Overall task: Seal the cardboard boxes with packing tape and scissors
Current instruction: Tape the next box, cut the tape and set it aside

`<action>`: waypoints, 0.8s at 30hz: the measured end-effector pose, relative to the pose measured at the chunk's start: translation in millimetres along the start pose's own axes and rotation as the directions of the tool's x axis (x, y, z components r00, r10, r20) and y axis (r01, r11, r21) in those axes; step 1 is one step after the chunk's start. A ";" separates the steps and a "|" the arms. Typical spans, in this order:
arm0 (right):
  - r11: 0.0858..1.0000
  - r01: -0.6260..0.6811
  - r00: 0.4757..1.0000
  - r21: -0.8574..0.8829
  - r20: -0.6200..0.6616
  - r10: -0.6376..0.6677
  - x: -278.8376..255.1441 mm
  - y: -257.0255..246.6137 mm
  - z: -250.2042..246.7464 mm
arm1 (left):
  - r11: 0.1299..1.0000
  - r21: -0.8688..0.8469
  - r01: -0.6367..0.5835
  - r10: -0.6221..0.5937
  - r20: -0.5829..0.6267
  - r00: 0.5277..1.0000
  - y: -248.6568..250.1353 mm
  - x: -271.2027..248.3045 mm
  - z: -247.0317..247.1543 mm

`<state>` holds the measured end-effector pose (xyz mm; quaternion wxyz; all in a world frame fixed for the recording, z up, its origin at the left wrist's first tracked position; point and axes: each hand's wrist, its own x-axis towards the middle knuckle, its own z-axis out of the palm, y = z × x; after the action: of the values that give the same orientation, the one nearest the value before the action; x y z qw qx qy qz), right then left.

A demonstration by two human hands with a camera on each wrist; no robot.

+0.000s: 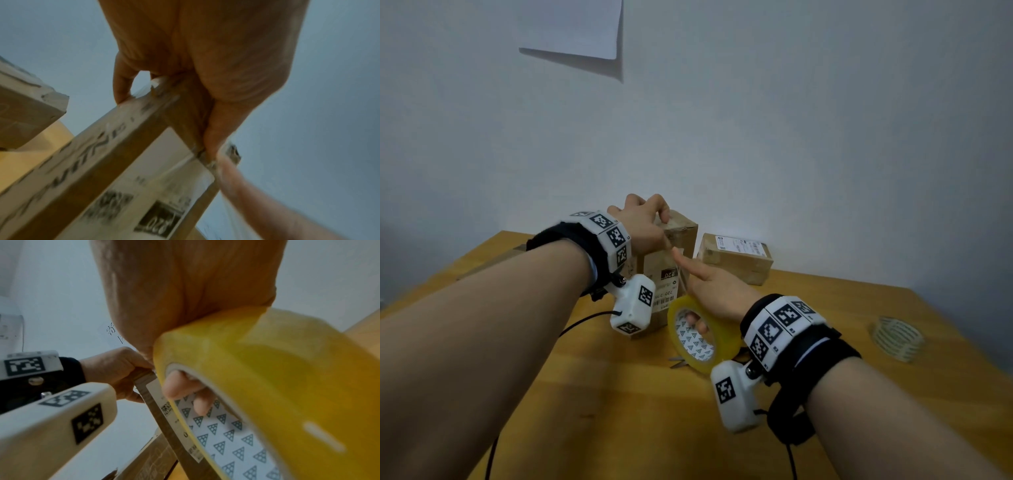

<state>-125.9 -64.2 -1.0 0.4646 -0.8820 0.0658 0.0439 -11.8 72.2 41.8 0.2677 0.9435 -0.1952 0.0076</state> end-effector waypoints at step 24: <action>0.973 0.230 0.968 0.024 -0.107 -0.226 -3.8 -24.4 -39.4 | 0.857 -0.501 0.117 -0.052 0.142 0.988 -20.8 10.1 -34.2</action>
<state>-125.2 -82.8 41.6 0.4783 -0.8763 -0.0111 -0.0569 8.3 102.2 61.9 0.4942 0.8460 -0.1647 -0.1142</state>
